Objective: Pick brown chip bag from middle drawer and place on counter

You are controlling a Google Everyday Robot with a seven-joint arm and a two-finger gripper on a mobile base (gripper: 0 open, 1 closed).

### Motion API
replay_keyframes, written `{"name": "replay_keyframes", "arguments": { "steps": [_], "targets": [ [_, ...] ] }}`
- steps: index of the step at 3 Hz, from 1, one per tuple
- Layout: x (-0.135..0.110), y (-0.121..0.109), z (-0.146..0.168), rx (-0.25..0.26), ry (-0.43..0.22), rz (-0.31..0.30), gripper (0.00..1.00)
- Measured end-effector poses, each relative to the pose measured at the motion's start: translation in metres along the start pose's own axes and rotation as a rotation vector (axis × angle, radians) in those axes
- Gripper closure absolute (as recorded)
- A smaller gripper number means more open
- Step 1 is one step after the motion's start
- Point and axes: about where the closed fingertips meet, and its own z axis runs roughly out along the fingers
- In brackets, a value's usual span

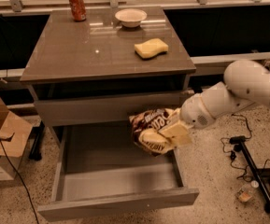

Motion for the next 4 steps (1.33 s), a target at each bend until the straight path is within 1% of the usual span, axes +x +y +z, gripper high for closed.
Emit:
{"name": "replay_keyframes", "arguments": {
  "steps": [1,2,3,4],
  "targets": [
    [-0.032,0.017,-0.070,0.088,-0.015,-0.192,1.00],
    [-0.067,0.030,-0.139,0.218,-0.013,-0.393,1.00],
    [-0.103,0.040,-0.199,0.361,-0.011,-0.594,1.00],
    [-0.130,0.037,-0.248,0.482,-0.056,-0.700,1.00]
  ]
}}
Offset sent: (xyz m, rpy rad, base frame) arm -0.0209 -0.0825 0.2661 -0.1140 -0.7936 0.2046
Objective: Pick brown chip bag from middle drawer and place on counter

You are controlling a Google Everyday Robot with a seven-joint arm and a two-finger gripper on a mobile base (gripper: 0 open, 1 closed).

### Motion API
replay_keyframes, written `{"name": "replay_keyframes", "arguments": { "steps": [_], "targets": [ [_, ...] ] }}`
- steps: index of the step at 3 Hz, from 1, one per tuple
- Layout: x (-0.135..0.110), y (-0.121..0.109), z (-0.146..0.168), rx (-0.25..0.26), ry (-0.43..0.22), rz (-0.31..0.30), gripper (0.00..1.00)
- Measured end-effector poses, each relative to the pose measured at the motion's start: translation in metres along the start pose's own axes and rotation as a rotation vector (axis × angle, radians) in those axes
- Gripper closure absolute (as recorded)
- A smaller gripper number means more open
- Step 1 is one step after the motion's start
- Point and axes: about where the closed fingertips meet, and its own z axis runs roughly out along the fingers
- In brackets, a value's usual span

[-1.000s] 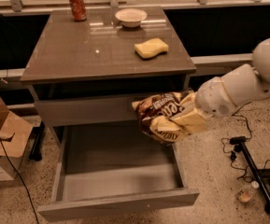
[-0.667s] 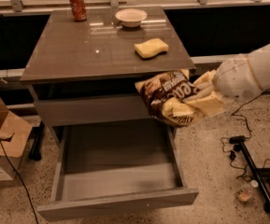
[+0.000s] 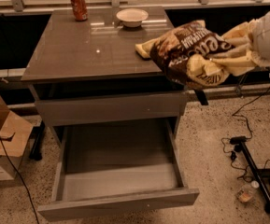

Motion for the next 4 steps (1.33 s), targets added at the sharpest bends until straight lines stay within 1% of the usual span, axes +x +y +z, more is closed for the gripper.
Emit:
{"name": "replay_keyframes", "arguments": {
  "steps": [1,2,3,4],
  "targets": [
    [-0.003,-0.006,-0.004,0.013,-0.001,-0.017,1.00],
    [-0.006,-0.015,0.003,0.032,-0.015,-0.036,1.00],
    [-0.010,-0.041,0.020,0.067,-0.029,-0.072,1.00],
    [-0.017,-0.065,0.051,0.072,-0.055,-0.105,1.00]
  ]
}}
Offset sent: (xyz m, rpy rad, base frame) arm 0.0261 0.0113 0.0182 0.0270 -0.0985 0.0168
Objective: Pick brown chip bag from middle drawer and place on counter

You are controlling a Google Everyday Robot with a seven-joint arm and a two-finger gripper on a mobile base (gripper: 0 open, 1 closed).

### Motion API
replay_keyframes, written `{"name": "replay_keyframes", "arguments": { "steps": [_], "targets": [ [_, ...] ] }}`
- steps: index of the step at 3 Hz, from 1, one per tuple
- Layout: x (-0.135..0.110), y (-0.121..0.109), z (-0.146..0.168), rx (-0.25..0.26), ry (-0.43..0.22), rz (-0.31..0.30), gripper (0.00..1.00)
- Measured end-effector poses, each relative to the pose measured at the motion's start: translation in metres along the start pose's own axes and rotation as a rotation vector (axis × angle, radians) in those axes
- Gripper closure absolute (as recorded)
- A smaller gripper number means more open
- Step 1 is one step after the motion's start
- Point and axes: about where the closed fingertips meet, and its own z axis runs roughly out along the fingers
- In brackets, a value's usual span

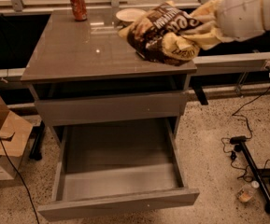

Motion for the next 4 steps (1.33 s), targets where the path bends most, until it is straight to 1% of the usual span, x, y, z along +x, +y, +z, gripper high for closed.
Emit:
{"name": "replay_keyframes", "arguments": {
  "steps": [1,2,3,4],
  "targets": [
    [-0.006,-0.011,0.045,-0.027,-0.035,-0.022,1.00],
    [-0.010,-0.016,0.086,-0.059,-0.062,-0.026,1.00],
    [-0.010,-0.018,0.120,-0.088,-0.076,-0.024,1.00],
    [-0.004,-0.025,0.151,-0.106,-0.076,-0.012,1.00]
  ]
}}
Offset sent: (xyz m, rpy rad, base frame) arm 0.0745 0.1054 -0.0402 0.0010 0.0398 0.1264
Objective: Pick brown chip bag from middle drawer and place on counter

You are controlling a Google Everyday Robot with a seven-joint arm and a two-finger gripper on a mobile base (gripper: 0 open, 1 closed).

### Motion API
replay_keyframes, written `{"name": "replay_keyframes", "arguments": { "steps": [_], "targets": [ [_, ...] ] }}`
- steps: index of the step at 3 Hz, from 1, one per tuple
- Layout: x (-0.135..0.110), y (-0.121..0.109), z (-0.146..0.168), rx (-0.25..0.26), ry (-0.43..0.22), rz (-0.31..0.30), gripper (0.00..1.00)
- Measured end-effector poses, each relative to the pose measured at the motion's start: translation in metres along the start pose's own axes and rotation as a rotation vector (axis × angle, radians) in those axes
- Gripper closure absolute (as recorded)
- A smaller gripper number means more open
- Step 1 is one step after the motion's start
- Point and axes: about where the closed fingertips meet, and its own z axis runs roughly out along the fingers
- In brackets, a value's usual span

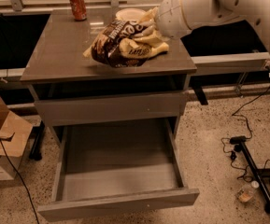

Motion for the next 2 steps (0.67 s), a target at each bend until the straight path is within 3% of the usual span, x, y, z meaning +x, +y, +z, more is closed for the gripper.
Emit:
{"name": "replay_keyframes", "arguments": {
  "steps": [2],
  "targets": [
    [0.026,-0.026,0.046,-0.019,0.003,0.039,1.00]
  ]
}}
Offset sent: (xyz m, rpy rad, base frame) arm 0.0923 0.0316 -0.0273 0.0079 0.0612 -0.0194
